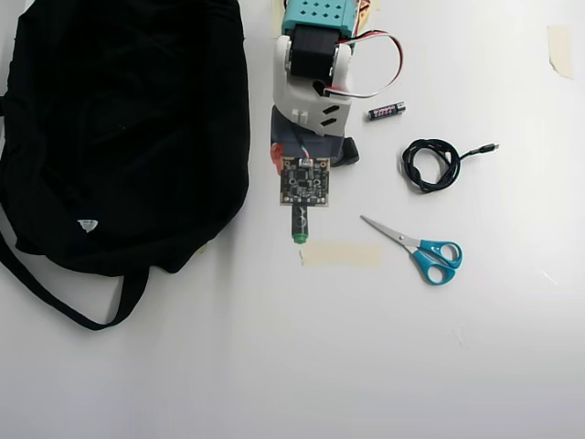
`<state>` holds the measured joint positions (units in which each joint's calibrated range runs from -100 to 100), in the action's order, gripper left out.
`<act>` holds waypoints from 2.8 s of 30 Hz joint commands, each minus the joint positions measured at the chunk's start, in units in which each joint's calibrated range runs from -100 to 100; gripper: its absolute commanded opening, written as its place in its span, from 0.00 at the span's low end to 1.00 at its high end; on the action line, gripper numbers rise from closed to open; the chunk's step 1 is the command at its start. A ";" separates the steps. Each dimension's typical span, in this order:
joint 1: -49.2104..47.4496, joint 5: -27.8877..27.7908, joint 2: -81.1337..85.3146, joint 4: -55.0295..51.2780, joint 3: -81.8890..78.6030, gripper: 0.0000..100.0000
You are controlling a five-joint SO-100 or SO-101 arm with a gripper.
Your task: Put the green marker into the black bag
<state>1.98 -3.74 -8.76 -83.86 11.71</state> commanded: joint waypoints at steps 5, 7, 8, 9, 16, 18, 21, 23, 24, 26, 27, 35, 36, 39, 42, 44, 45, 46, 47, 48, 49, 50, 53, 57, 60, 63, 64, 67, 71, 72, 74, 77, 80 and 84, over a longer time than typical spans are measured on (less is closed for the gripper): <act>-0.56 0.12 8.18 1.77 -5.87 0.02; -0.56 -0.04 9.92 2.98 -8.48 0.02; -0.56 -0.04 10.75 3.58 -10.01 0.02; -0.56 -0.09 11.66 4.36 -11.44 0.02; -0.04 0.17 17.56 7.80 -18.81 0.02; 0.19 0.17 18.22 7.80 -18.99 0.02; 0.78 0.17 18.39 7.46 -18.27 0.02; 1.38 -0.09 18.39 7.46 -18.09 0.02; 1.68 -0.09 18.39 7.46 -18.00 0.02; 2.35 -0.09 18.39 7.46 -18.00 0.02; 2.88 -0.14 18.39 7.46 -18.00 0.02; 7.29 0.07 18.39 7.89 -18.00 0.02; 7.81 0.07 18.39 7.89 -18.00 0.02; 9.76 0.17 18.39 7.89 -18.00 0.02; 12.83 0.17 18.39 7.97 -18.00 0.02; 14.70 0.17 18.39 8.23 -17.91 0.02; 15.52 0.17 18.39 8.83 -17.91 0.02; 17.24 0.17 18.39 9.87 -17.91 0.02; 18.14 0.17 18.39 10.47 -17.91 0.02; 19.11 0.17 18.39 10.90 -17.91 0.02; 20.16 0.17 18.39 11.33 -17.91 0.02; 21.13 0.17 18.30 11.76 -17.91 0.02; 24.79 0.17 18.30 12.54 -17.91 0.02; 28.68 0.17 18.30 12.54 -17.91 0.02; 31.82 0.17 18.30 12.37 -17.91 0.02; 35.34 0.17 18.30 12.11 -18.00 0.02; 36.76 0.17 18.30 11.93 -18.18 0.02; 40.27 0.17 18.30 11.85 -18.72 0.02; 47.46 0.07 18.05 11.76 -18.99 0.02; 49.18 0.12 17.64 11.76 -18.99 0.02; 51.42 0.12 17.22 11.76 -18.99 0.02; 53.06 -0.30 17.06 12.62 -19.26 0.02; 52.99 -0.35 17.06 17.71 -23.75 0.03; 52.69 -0.41 17.06 18.74 -24.11 0.12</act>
<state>55.03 -3.79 6.52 -65.99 -12.42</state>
